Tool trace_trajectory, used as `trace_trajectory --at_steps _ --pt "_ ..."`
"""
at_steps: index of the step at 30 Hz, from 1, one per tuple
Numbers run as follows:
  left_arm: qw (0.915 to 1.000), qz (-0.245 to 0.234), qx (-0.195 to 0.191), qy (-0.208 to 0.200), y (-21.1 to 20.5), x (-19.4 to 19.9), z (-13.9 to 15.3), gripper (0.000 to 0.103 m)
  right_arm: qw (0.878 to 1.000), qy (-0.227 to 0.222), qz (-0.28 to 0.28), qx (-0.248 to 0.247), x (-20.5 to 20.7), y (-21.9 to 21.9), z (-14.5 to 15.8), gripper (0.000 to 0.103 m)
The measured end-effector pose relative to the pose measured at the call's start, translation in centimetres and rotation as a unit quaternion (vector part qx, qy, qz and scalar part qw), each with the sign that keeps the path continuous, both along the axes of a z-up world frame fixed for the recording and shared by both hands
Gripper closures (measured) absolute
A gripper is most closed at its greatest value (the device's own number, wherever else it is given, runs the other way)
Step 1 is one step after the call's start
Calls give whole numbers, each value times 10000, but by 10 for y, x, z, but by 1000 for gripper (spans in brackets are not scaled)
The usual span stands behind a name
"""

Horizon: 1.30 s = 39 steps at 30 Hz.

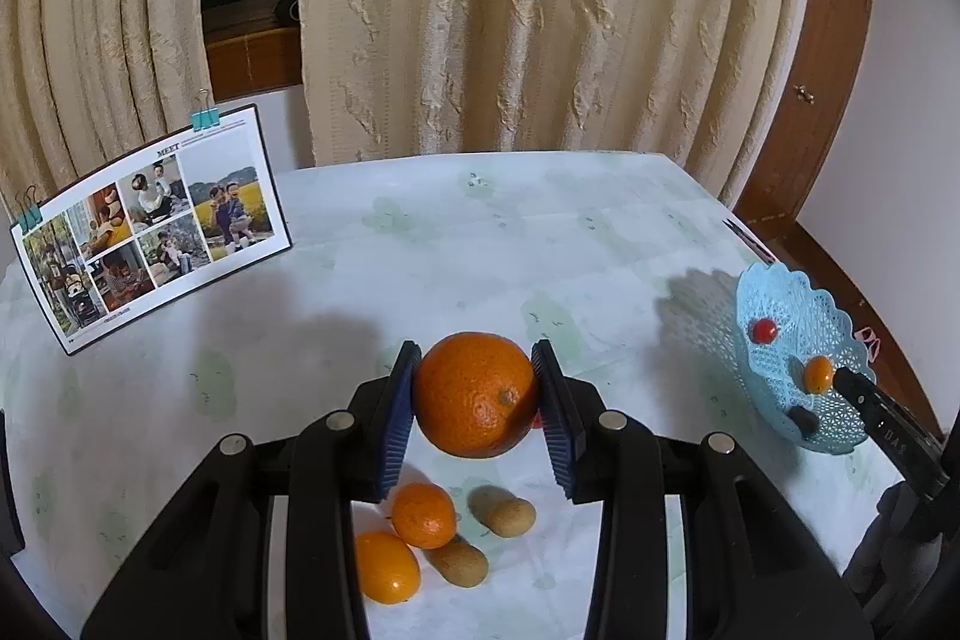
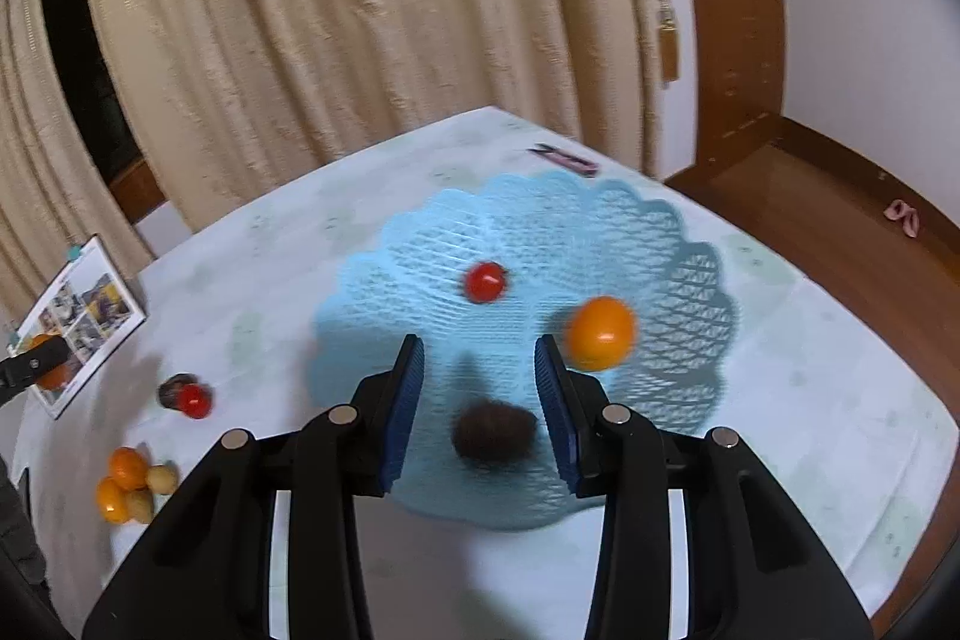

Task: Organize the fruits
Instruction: 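Carry the dark brown fruit into the blue basket and open the right gripper, then lower the second orange into the blue basket and open the left gripper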

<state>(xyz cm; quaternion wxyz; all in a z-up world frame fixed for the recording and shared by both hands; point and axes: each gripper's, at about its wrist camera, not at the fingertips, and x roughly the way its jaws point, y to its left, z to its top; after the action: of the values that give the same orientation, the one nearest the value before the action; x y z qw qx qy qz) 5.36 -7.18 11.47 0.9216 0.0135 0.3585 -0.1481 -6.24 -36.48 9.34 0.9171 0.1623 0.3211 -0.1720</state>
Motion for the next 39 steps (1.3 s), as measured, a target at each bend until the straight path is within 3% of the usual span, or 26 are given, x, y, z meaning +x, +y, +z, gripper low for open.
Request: trace_trajectory --at_steps 11,14,21,31,39 --pt "9996 -189 192 -106 -22 -13 -1 65 9995 -235 -188 94 -19 -11 -2 61" --pt "9994 -234 216 -106 -28 -16 -2 64 9988 -400 -280 93 -26 -14 0 46" --pt "9988 -376 315 -72 -51 -19 -5 65 9958 -745 -536 -13 -45 -25 6 42" --pt "9943 -1002 371 3 -115 -27 -11 65 9902 -943 -956 -385 -64 -41 3 36" --pt "9872 -1534 410 129 -171 -33 -23 65 9904 -928 -943 -413 -64 -44 -6 36"
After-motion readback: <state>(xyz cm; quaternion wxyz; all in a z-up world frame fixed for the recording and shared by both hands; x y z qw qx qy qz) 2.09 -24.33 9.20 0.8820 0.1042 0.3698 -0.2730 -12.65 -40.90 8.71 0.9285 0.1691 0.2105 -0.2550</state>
